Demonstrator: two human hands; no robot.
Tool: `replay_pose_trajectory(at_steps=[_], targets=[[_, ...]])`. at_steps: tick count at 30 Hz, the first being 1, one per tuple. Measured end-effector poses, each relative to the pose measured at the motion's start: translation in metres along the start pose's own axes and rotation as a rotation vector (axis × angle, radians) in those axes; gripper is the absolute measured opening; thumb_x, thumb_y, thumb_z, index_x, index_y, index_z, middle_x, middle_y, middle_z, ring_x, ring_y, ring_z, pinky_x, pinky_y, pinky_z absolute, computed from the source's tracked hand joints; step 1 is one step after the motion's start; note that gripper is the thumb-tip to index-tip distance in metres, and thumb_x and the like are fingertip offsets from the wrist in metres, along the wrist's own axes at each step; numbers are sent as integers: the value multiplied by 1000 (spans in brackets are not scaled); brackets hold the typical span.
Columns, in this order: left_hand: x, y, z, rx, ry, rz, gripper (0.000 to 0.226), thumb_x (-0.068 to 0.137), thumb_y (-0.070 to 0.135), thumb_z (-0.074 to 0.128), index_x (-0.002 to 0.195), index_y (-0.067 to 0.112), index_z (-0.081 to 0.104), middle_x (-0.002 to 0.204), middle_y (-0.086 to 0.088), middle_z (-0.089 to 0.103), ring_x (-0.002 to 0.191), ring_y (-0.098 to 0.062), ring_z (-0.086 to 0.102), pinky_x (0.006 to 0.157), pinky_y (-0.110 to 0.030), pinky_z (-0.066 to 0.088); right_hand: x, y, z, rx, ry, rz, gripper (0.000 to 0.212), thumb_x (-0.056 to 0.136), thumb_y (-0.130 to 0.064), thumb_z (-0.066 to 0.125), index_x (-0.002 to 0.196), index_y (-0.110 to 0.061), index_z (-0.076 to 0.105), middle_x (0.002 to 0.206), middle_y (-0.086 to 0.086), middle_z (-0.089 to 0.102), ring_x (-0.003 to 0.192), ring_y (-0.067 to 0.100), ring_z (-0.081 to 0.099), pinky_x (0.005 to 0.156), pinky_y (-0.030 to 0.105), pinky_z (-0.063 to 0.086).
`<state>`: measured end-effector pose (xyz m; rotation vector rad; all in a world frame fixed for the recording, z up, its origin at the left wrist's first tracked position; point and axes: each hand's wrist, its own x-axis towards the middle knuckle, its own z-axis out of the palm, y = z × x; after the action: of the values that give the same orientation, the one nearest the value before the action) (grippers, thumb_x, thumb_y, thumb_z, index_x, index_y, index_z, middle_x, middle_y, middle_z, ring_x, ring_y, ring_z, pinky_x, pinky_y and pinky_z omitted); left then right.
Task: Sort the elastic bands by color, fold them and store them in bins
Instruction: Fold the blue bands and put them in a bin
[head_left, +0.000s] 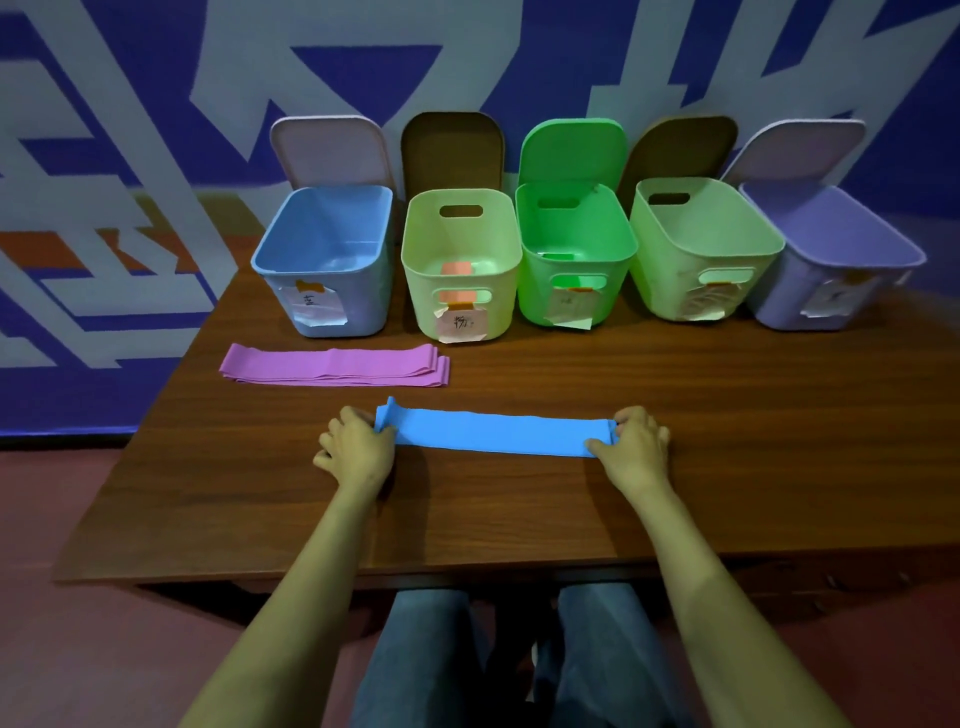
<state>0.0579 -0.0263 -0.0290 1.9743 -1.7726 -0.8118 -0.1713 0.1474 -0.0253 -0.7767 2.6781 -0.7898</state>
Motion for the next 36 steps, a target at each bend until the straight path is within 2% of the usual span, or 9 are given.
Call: replay_pose_trajectory(at_steps=[3, 9, 13, 18, 22, 26, 29, 32, 36], targets=[[1, -2, 0, -100, 11, 26, 23, 84, 17, 63, 101, 14, 48, 113, -9, 58, 116, -30, 44, 99, -43, 23, 3, 3, 2, 21, -25, 17, 44, 79, -23, 72, 115, -9, 51, 116, 11, 58, 114, 29, 45, 91, 39, 43], [2, -11, 0, -176, 8, 77, 29, 84, 20, 65, 110, 15, 54, 111, -3, 62, 114, -27, 49, 98, -43, 25, 9, 1, 2, 98, -92, 141, 30, 76, -23, 75, 99, -16, 56, 115, 10, 60, 111, 29, 52, 91, 46, 48], [3, -12, 0, -180, 8, 101, 22, 83, 19, 66, 102, 18, 56, 103, -1, 62, 108, -26, 52, 93, -41, 27, 8, 0, 3, 27, -77, 80, 20, 80, -21, 70, 93, -17, 55, 114, 8, 57, 116, 28, 43, 90, 41, 46], [2, -9, -3, -55, 31, 181, 13, 83, 16, 64, 95, 17, 58, 107, -6, 57, 110, -28, 48, 96, -44, 29, 2, -2, 2, -37, -51, -22, 16, 84, -18, 66, 90, -16, 52, 103, 8, 61, 103, 28, 53, 82, 43, 50], [-2, -7, -5, 14, 33, 308, 9, 86, 11, 60, 94, 13, 56, 100, -6, 61, 101, -27, 53, 90, -39, 34, -5, -6, 4, -52, -26, -81, 10, 87, -10, 57, 92, -12, 49, 94, 10, 62, 88, 32, 59, 65, 35, 46], [-4, -5, -14, -150, -33, 224, 16, 85, 7, 57, 98, 10, 50, 95, -8, 59, 87, -27, 57, 68, -34, 42, -2, -6, -1, 121, -41, -26, 15, 86, -8, 60, 87, -14, 46, 83, 5, 57, 72, 24, 56, 55, 27, 40], [-2, -2, -19, -263, -69, 199, 23, 82, 7, 60, 103, 9, 49, 98, -5, 59, 88, -24, 57, 74, -36, 48, 4, -6, -8, 303, -43, 65, 18, 82, -7, 64, 88, -16, 49, 86, 6, 60, 76, 26, 62, 63, 33, 50], [-1, -2, -16, -257, -126, 161, 33, 82, 8, 65, 111, 10, 51, 106, -8, 62, 94, -24, 59, 82, -38, 51, 3, -6, -9, 216, -51, 71, 20, 84, -5, 59, 101, -11, 50, 92, 5, 58, 77, 21, 57, 56, 27, 42], [-2, -2, -11, -214, -159, 125, 34, 83, 9, 65, 115, 8, 52, 109, -8, 61, 95, -23, 58, 80, -35, 49, 2, -6, -4, 154, -49, 75, 24, 85, -5, 56, 107, -9, 49, 101, 10, 60, 79, 22, 56, 49, 22, 36]])
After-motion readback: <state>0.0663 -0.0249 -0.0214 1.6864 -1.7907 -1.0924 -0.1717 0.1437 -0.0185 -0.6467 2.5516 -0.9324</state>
